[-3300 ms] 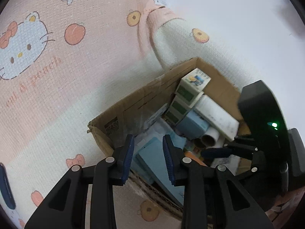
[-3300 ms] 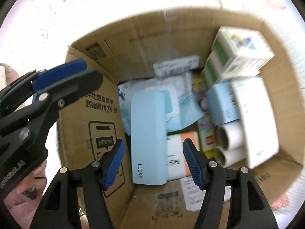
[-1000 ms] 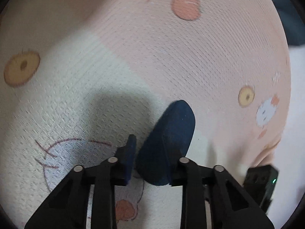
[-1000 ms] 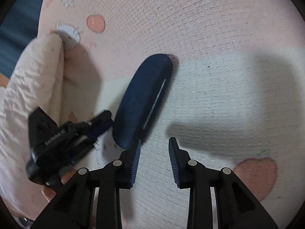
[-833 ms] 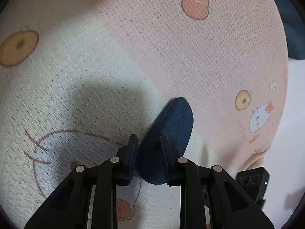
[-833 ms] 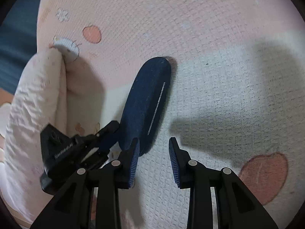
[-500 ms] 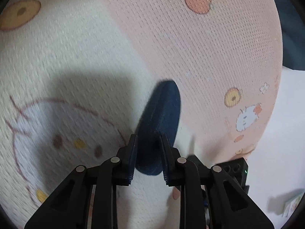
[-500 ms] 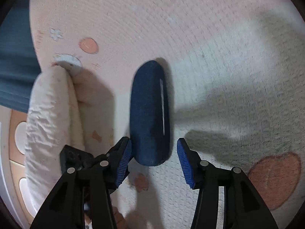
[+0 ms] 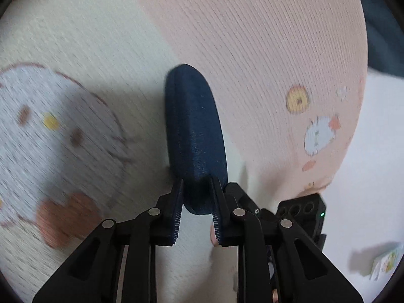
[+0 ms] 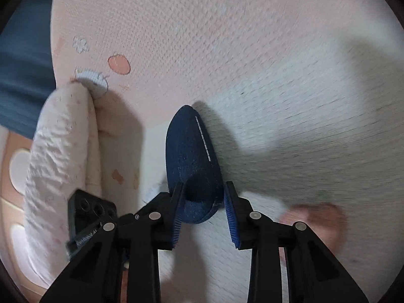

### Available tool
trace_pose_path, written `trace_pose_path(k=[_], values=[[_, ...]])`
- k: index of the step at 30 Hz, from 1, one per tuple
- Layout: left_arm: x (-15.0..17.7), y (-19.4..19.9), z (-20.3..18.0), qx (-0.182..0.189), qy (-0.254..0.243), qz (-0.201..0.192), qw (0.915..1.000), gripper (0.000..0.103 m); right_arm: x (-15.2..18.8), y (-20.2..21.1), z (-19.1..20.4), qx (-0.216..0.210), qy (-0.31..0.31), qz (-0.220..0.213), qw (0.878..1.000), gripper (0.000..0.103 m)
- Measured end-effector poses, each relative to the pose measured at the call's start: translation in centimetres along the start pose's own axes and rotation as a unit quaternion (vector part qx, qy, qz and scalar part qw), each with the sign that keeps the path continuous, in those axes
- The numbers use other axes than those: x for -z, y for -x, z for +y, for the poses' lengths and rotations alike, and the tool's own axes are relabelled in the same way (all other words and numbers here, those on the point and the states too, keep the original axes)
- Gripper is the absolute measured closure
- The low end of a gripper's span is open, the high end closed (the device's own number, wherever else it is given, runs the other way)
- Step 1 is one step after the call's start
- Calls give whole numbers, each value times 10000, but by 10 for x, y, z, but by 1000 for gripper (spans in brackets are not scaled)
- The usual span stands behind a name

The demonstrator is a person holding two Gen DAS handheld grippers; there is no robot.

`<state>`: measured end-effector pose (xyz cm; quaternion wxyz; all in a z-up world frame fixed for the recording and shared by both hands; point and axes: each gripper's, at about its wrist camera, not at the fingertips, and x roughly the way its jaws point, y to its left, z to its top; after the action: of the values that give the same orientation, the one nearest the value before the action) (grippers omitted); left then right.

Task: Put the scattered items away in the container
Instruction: 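Position both grippers around the denim glasses case and close on it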

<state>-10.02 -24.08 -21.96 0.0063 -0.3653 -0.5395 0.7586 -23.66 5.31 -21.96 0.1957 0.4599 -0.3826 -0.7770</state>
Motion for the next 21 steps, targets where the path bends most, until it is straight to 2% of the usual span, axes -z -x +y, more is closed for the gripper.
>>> trace_pose_path(k=[2,3,4,5,6,7,8,10,11,12,16,21], values=[[9,-12,-8,74,-119,220,9997,80,4,16,-5,186,143,-31,9997,76],[13,-16,-11,101,-139,313,9994,80,9,27,-12,260,70,-41,9996,80],[19,-24,-17,114,-186,414,9989,82,12,32,-18,208,-57,-14,9998,88],[24,-30,-20,183,-233,512,9982,91,17,39,-26,82,-236,-3,9997,89],[30,-37,-24,337,-265,690,9967,93,25,47,-31,58,-366,-73,9993,89],[37,-46,-32,477,-294,872,9946,93,33,54,-32,251,-318,-149,9991,89],[47,-55,-43,440,-368,953,9938,93,38,60,-33,433,-193,-191,9987,89],[60,-67,-63,35,-725,1023,9921,93,46,71,-34,897,97,-226,9957,89],[65,-69,-69,-93,-849,986,9915,93,48,80,-37,1138,138,-362,9927,89],[68,-69,-74,-198,-936,892,9914,93,49,86,-40,1194,96,-470,9917,89],[77,-54,-83,-424,-1179,491,9909,93,43,107,-51,1233,-219,-785,9890,89],[77,-41,-83,-644,-1410,296,9875,90,35,112,-40,1262,-185,-998,9868,89]])
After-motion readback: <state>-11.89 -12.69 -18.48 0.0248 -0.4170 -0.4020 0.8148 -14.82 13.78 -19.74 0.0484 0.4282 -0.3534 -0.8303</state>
